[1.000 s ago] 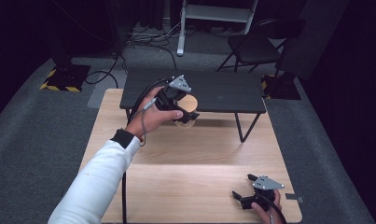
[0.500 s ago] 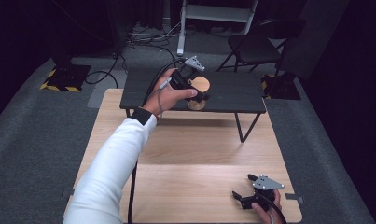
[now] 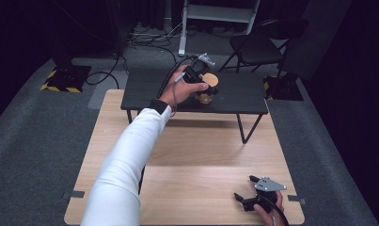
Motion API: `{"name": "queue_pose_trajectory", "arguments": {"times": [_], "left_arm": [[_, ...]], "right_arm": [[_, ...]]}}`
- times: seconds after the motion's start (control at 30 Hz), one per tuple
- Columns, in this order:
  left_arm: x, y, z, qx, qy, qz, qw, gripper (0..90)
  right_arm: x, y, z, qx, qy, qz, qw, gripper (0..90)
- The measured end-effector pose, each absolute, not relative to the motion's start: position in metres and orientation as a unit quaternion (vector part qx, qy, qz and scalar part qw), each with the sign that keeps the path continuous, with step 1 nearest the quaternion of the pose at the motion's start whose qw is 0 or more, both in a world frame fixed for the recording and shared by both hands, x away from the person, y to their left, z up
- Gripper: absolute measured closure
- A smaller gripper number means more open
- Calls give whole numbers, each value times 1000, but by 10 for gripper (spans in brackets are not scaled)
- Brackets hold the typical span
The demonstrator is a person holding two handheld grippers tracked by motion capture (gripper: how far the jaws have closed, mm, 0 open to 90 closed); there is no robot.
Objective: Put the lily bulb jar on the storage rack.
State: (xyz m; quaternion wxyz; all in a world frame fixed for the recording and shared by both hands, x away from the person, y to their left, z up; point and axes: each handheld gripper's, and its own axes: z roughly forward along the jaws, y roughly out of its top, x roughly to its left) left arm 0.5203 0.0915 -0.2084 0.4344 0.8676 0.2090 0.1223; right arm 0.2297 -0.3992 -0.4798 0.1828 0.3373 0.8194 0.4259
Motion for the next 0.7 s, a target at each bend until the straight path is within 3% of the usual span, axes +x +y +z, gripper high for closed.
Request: {"name": "queue_pose_trajectory", "arguments": {"times": [0.13, 0.2, 0.3, 0.7], "left_arm": [[520, 95, -213, 861, 217, 114, 445, 231], [518, 94, -211, 861, 227, 115, 440, 104], [509, 100, -211, 852, 238, 122, 450, 42], [439, 154, -219, 813, 241, 168, 502, 11]], "right_arm": [[230, -399, -480, 337, 820, 426, 183, 0], [230, -399, -480, 337, 820, 426, 183, 0], [230, -399, -480, 337, 820, 426, 183, 0], [230, -399, -480, 337, 820, 426, 183, 0]]}}
